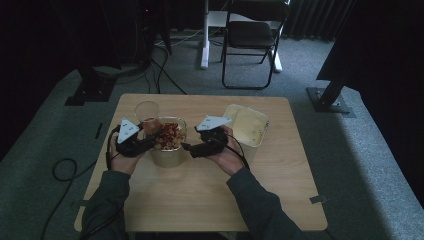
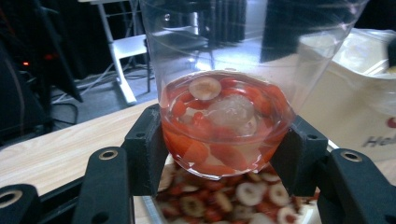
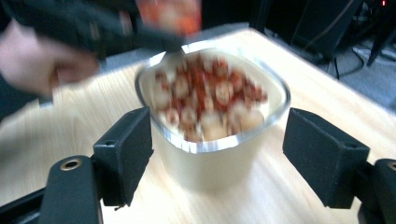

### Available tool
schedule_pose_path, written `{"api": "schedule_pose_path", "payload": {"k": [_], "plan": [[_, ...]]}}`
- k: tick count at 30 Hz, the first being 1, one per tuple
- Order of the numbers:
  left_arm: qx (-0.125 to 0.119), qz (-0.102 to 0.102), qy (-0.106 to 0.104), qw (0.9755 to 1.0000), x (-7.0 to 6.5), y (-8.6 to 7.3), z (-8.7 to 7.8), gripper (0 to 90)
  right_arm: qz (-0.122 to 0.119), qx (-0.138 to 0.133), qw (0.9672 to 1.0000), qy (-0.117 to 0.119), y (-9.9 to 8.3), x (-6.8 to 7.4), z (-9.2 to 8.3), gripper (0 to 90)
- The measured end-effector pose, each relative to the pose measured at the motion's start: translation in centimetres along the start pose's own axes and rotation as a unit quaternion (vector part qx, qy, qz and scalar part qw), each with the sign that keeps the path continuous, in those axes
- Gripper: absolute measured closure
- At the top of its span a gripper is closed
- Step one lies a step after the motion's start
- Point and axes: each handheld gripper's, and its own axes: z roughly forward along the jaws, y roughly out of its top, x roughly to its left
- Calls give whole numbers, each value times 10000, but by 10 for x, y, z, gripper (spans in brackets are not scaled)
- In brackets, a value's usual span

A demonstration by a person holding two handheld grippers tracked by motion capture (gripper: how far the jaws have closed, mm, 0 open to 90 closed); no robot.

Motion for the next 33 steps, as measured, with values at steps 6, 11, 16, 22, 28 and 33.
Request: {"api": "schedule_pose_path", "payload": {"k": [6, 11, 16, 22, 28, 33], "plan": [[50, 2, 287, 9996, 18, -3, -5, 425, 52, 222, 9995, -195, -39, -4, -9, 240], [30, 18, 529, 9986, 30, -5, -6, 425, 185, 305, 9990, -277, -57, -12, -17, 242], [120, 175, 864, 9960, 40, -5, -2, 425, 239, 504, 9978, -364, -77, -12, -19, 242], [233, 396, 1142, 9924, 50, -1, 3, 425, 346, 720, 9960, -411, -107, -7, -19, 242], [392, 828, 1459, 9850, 53, 2, 10, 425, 669, 863, 9927, -513, -138, -14, -24, 248], [607, 1296, 1643, 9760, 50, 3, 17, 425, 771, 963, 9901, -666, -159, -19, -30, 247]]}}
